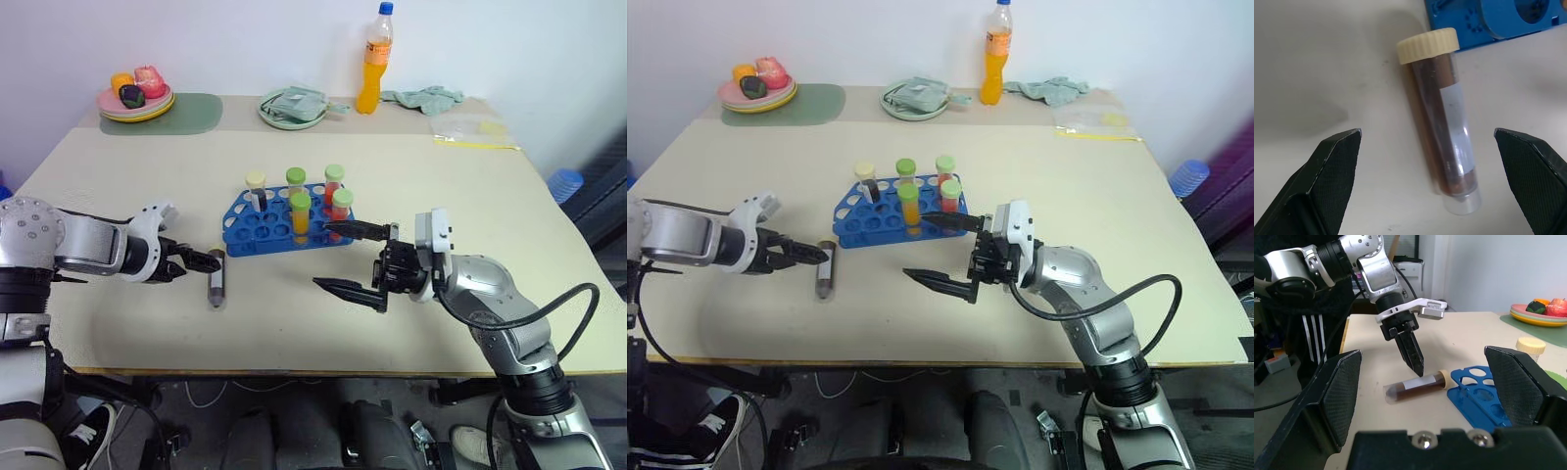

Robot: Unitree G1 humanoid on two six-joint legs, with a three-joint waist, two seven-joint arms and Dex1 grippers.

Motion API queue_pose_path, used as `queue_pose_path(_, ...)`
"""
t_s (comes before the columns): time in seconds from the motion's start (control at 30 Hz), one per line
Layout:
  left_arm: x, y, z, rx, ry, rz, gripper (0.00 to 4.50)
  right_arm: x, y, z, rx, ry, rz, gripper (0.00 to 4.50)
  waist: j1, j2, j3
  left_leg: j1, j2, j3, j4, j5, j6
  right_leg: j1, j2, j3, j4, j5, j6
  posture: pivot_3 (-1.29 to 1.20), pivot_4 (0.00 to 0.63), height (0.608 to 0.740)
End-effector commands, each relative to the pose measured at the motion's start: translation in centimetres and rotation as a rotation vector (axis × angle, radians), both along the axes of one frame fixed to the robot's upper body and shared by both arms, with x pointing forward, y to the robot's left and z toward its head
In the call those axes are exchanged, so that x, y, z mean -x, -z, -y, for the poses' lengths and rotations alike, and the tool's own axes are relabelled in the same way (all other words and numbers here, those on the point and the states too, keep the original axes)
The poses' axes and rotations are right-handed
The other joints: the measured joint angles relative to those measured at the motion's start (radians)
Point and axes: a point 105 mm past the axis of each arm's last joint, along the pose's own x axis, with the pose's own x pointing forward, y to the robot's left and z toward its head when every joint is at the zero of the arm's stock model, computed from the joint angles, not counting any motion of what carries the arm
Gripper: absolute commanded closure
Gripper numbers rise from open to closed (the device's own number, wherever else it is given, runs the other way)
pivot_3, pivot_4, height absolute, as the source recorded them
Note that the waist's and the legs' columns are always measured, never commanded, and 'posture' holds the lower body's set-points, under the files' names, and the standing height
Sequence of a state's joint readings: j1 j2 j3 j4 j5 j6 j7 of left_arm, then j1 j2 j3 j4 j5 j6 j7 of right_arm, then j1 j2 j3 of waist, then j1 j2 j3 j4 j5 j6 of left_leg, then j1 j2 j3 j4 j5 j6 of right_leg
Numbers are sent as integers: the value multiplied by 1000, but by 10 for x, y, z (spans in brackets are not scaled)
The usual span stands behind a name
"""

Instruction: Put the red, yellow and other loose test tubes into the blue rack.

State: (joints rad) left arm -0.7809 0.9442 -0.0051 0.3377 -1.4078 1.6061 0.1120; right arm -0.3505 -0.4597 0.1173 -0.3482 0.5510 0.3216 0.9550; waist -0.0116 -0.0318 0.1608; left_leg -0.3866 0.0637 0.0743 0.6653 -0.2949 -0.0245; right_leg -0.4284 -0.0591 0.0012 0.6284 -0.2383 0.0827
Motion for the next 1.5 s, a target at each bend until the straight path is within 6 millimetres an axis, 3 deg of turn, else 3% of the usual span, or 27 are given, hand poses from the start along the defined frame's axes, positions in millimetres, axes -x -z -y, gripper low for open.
queue_pose_path(0.03, -2, -4, 7, -1, 1, -4, 0, 6, -6, -6, -11, -21, 29, 67, 0, 0, 0, 0, 0, 0, 0, 0, 0, 0, 0, 0, 0, 0, 0, 0, 150, 740)
queue_pose_path(0.3, -10, 16, 26, 6, -72, -15, 0, 4, -8, -6, -8, -10, 22, 67, 4, 1, -1, 1, -1, 0, 0, 2, -4, 1, -2, 0, 1, 0, 0, 0, 150, 740)
queue_pose_path(0.53, -4, 27, 35, 21, -136, -36, 0, 4, -9, -7, -7, -4, 18, 67, 6, 1, -1, 3, -4, -1, 0, 3, -6, 3, -4, 0, 2, 0, 0, 0, 150, 740)
queue_pose_path(0.63, -6, 28, 42, 41, -178, -29, 853, 3, -9, -7, -8, -2, 18, 0, 8, 1, -1, 4, -4, -1, 0, 3, -6, 4, -5, 0, 2, 0, 0, 0, 150, 740)
queue_pose_path(0.8, -8, 27, 46, 47, -200, -17, 3411, 3, -9, -8, -5, -1, 19, 0, 25, 1, -1, 3, -5, -1, 0, 3, -6, 4, -4, 0, 1, 0, -1, 0, 150, 740)
queue_pose_path(0.83, -8, 27, 45, 44, -202, -17, 3743, 3, -9, -8, -5, 1, 19, 0, 25, 1, -1, 3, -5, -1, 0, 3, -6, 4, -5, 0, 0, 0, -1, 0, 150, 740)
queue_pose_path(1.07, -10, 15, 22, 7, -351, 56, 3758, 3, -6, -6, 0, 11, 17, 0, 20, 1, -1, 3, -5, -2, 0, 4, -8, 4, -4, 0, 0, -1, -1, 0, 150, 740)
queue_pose_path(1.17, -6, 0, 8, -38, -404, 140, 3758, 3, -4, -5, 3, 16, 15, 0, 11, 0, -1, 3, -5, -2, 0, 5, -8, 4, -3, 0, 0, -1, -3, 0, 150, 740)
queue_pose_path(1.23, -8, -18, 0, -121, -391, 287, 3758, 3, -3, -3, 5, 19, 14, 0, 6, 0, -1, 3, -4, -2, -1, 5, -9, 3, -3, -1, 1, -1, -3, 0, 150, 740)
queue_pose_path(1.37, -11, -31, -9, -43, -527, 433, 3758, 2, -2, -1, 10, 28, 15, 0, 4, 1, 0, 3, -4, -1, -1, 5, -9, 3, -4, -1, -1, -2, -3, 0, 150, 740)
queue_pose_path(1.4, -10, -36, -10, -90, -485, 508, 3758, 2, -2, 0, 10, 31, 16, 0, 4, 1, 0, 3, -5, -1, -1, 5, -9, 4, -4, -1, -1, -2, -3, 0, 150, 740)
queue_pose_path(1.47, -9, -44, -8, -45, -494, 631, 3758, 1, -2, 2, 11, 41, 19, 0, 3, 1, 0, 2, -5, -1, -1, 5, -10, 3, -3, -1, -1, -2, -3, 0, 150, 740)
queue_pose_path(1.5, -9, -55, 2, -38, -414, 780, 3758, 0, -3, 2, 8, 53, 22, 0, 3, 1, 0, 2, -5, -1, -1, 5, -10, 3, -3, -1, -1, -2, -3, 0, 150, 740)
